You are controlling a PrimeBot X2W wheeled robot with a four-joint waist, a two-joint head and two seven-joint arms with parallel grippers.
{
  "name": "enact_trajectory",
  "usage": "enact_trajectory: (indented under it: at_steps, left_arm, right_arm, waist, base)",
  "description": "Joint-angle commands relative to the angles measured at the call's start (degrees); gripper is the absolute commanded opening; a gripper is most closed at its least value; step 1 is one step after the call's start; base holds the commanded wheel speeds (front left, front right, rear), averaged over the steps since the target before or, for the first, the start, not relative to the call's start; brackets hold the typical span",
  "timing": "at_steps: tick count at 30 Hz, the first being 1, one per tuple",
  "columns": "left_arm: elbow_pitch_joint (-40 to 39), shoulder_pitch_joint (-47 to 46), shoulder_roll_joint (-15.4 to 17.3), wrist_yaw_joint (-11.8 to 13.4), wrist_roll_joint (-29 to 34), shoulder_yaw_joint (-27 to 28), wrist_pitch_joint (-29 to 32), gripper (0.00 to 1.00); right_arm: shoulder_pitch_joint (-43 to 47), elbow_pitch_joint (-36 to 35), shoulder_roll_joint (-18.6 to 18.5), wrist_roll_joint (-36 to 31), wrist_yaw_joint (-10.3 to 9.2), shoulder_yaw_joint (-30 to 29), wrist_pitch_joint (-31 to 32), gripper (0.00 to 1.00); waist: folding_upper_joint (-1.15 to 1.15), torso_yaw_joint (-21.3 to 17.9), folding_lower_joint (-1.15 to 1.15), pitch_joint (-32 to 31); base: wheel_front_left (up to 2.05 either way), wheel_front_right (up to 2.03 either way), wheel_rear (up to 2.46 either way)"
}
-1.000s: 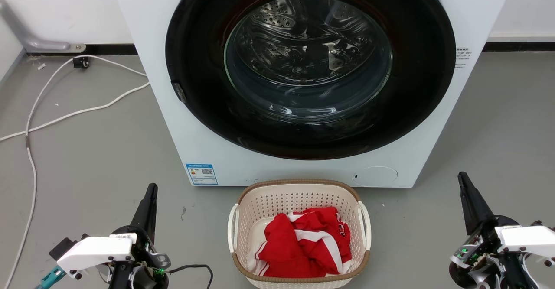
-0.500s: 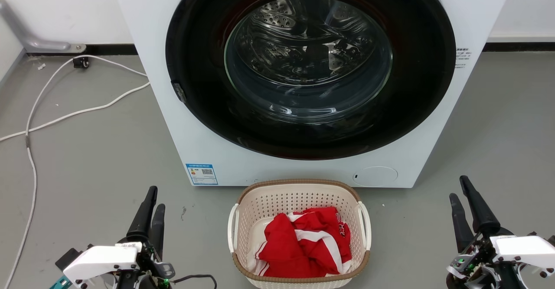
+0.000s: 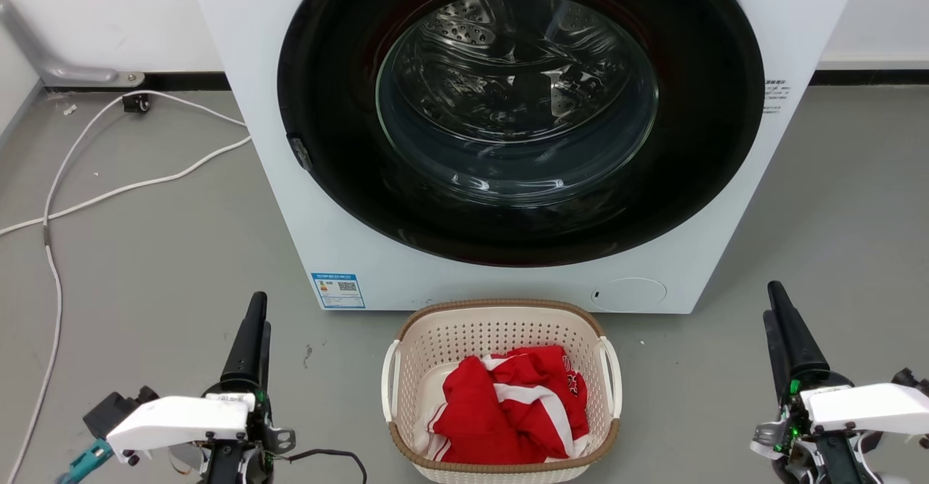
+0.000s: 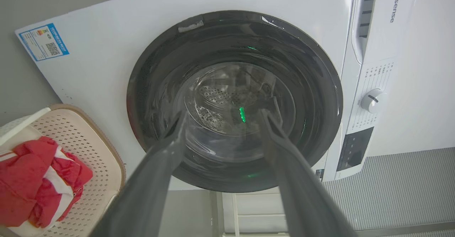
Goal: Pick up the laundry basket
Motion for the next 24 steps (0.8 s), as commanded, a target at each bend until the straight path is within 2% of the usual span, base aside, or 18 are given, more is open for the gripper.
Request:
enact_trajectory:
  at_steps: [1,24]
  left_arm:
    - [-1.6,-1.5,0.2,-0.1,2.4,-0.1,-0.6,1.0]
    - [-5.2,-2.2,0.1,1.0,33.5,-3.0,-5.4,1.0]
  right_arm:
    - [-0.4,-1.7,-0.1,-3.1,0.01,0.1,-0.7,1.0]
    - [0.8,-6.5,0.1,-35.0,0.01,0.3,-5.1,1.0]
  waist:
    - [0.0,0.0,0.0,0.0]
    - [0.0,0.3,0.0,0.4]
  base:
    - [0.0,0.0,0.0]
    - [0.0,0.0,0.0]
